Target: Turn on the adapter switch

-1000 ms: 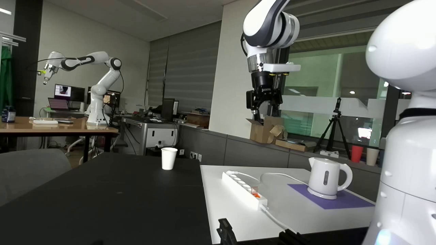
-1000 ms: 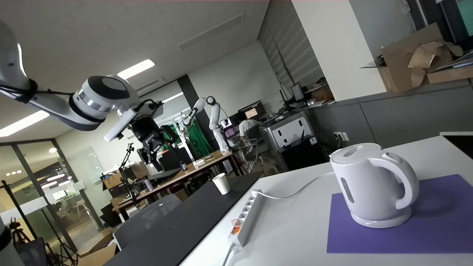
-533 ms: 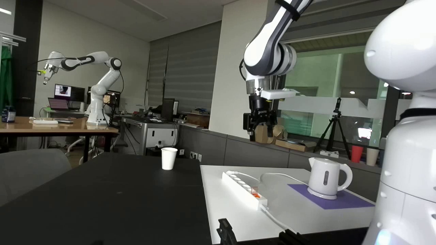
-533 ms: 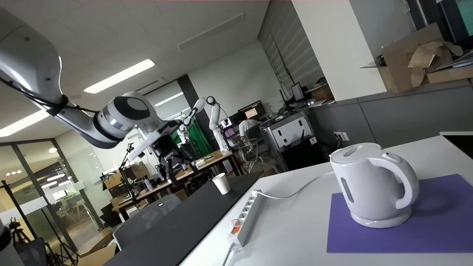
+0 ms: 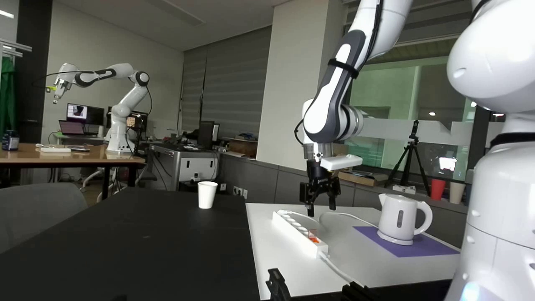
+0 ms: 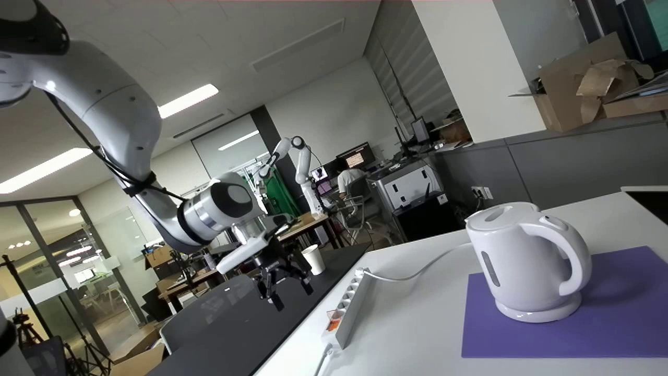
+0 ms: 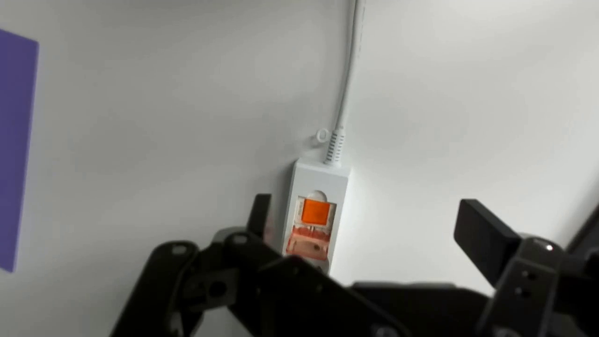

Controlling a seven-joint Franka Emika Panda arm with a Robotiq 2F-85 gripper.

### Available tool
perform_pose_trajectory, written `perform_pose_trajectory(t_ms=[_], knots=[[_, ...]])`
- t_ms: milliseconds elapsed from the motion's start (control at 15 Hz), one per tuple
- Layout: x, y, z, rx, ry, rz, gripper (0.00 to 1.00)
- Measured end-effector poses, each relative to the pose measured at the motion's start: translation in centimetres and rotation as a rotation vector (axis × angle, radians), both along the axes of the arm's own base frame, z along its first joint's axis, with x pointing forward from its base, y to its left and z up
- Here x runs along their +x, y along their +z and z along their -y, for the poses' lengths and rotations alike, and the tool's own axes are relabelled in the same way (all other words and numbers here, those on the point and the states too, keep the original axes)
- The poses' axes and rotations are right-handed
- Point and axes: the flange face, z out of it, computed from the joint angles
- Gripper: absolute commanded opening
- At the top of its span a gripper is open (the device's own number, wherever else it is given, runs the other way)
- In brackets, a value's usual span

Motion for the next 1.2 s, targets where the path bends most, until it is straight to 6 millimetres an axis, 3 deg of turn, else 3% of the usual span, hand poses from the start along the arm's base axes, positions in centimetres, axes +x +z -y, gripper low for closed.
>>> perform_pose_trajectory(t_ms=[133, 267, 1000, 1067, 1200], knots=[[0.1, -2.4, 0.8, 0.0, -0.041, -0.039, 1.0], [0.4, -3.4, 1.0, -0.002, -0.05, -0.052, 1.0], [1.1, -3.6, 1.1, 0.011, -0.055, 0.011, 0.99], [1.2, -3.9, 1.4, 0.014, -0.059, 0.024, 0.75], [1.3, -4.7, 2.1, 0.015, -0.069, 0.042, 0.71]])
